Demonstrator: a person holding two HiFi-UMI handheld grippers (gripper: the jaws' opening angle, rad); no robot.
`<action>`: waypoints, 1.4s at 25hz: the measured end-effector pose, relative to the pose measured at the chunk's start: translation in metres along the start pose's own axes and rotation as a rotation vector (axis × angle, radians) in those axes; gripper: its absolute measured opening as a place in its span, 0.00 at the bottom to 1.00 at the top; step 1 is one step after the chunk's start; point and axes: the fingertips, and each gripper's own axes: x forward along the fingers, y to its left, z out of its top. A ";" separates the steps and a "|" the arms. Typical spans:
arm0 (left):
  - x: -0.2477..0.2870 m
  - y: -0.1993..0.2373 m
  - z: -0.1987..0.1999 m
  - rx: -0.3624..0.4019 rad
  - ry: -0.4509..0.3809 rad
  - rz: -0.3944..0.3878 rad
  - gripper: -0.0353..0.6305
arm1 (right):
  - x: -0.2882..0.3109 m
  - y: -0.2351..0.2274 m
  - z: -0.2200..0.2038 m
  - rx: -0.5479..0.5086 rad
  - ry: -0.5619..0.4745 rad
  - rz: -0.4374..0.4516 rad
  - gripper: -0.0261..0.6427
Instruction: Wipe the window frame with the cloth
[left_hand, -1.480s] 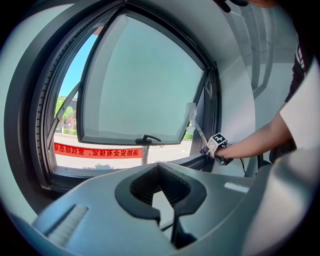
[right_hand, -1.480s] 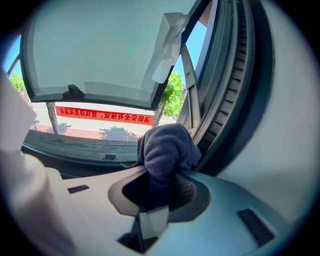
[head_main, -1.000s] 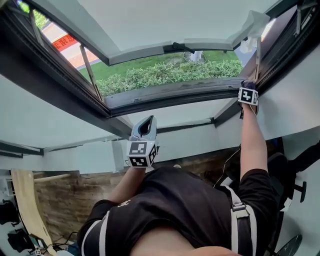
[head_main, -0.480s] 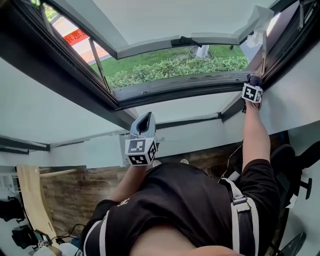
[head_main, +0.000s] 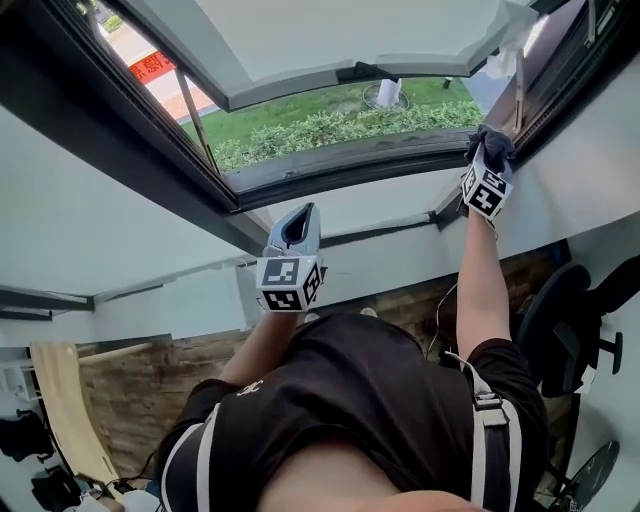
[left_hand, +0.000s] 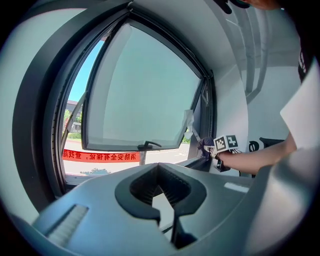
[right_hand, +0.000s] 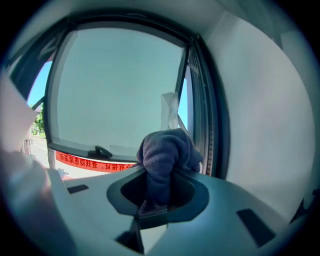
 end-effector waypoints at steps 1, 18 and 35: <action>0.003 -0.004 0.001 0.003 -0.003 -0.015 0.07 | -0.011 0.009 0.013 -0.007 -0.041 0.016 0.17; 0.011 -0.024 0.028 0.049 -0.066 -0.071 0.07 | -0.169 0.138 0.054 0.128 -0.220 0.295 0.17; 0.008 -0.024 0.042 0.055 -0.108 -0.052 0.07 | -0.189 0.146 0.065 0.100 -0.261 0.349 0.17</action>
